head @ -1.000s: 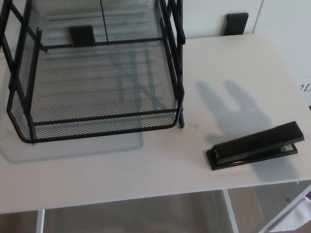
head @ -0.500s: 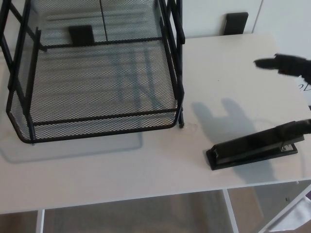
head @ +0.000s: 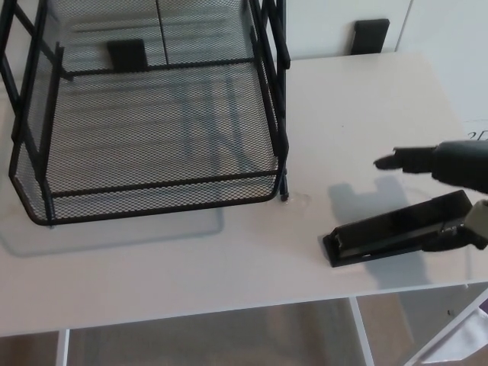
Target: The robot walks towards a desk on which a file tray is kept in the middle and a stapler is kept to its right. The robot lifts the stapler using its right hand and places it on the file tray.
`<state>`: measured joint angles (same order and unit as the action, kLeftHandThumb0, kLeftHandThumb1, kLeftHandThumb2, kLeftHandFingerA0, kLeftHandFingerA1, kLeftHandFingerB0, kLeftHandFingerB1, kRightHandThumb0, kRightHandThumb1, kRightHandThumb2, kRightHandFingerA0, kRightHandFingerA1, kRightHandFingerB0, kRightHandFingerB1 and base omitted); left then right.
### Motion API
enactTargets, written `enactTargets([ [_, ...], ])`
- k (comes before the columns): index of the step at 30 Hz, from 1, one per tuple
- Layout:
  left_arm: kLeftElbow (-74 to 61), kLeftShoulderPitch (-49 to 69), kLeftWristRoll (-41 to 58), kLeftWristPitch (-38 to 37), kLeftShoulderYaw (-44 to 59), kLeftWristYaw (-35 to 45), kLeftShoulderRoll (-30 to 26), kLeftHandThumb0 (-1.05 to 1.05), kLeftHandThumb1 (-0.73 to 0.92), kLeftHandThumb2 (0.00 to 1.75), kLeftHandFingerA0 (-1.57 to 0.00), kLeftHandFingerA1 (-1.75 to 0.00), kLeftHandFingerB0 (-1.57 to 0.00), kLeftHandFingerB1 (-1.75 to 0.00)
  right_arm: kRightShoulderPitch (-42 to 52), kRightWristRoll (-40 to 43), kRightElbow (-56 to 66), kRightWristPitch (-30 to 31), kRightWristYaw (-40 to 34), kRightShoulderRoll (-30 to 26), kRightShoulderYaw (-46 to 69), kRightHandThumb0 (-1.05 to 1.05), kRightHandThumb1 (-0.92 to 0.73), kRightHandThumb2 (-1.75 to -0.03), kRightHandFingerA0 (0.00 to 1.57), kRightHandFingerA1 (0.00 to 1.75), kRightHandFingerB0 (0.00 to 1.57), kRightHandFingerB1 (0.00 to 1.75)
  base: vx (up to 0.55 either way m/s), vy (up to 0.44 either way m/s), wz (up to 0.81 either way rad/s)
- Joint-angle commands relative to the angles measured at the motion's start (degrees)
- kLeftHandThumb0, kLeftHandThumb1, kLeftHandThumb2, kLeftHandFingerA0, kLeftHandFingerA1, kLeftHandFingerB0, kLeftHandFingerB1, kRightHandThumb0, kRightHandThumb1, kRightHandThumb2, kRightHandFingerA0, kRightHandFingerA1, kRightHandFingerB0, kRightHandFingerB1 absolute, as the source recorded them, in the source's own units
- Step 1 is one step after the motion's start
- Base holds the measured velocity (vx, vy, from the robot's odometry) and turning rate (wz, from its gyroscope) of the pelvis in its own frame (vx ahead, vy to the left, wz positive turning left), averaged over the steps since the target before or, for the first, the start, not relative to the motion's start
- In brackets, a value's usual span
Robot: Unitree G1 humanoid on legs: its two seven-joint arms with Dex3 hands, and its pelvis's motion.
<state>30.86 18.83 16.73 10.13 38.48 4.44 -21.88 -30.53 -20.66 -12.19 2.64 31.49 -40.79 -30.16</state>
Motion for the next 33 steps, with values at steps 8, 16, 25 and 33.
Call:
enactTargets([
  [8, 2.79, -0.41, -1.14, -1.94, -1.1, -0.38, -1.26, -0.59, 0.69, 0.61, -0.51, -0.48, -0.43, -0.39, -0.35, -17.24, -5.0, -2.03, -8.08, 1.49, -5.7, -0.72, -0.42, -0.8, 0.02, 0.34, 0.04, 0.31, 0.0, 0.0, 0.0],
  [16, 0.67, 0.26, -1.27, -0.54, -1.8, -1.09, -0.62, -0.57, 0.69, 0.58, -0.55, -0.47, -0.42, -0.38, 4.37, -24.02, -4.94, -4.11, -25.81, 1.84, -5.17, -0.53, -0.68, -0.61, 0.74, 0.6, 0.29, 0.31, 0.0, 0.0, 0.0],
  [25, 2.64, -0.47, -1.64, -1.78, -2.55, -1.28, -0.45, -0.63, 0.63, 0.95, -0.51, -0.58, -0.32, -0.5, 7.07, -25.37, -6.02, -7.92, -41.04, 6.47, -4.51, -0.33, -0.82, -0.71, 0.98, 1.6, 0.47, 0.4, 0.0, 0.0, 0.0],
  [33, 4.81, -0.77, -1.81, -3.65, -2.81, -0.52, -0.58, -0.67, 0.69, 1.02, -0.53, -0.59, -0.3, -0.5, 7.04, -29.42, -7.73, -9.53, -48.61, 6.69, -6.52, -0.19, -0.62, -0.67, 0.99, 1.65, 0.94, 0.73, 0.0, 0.0, 0.0],
])
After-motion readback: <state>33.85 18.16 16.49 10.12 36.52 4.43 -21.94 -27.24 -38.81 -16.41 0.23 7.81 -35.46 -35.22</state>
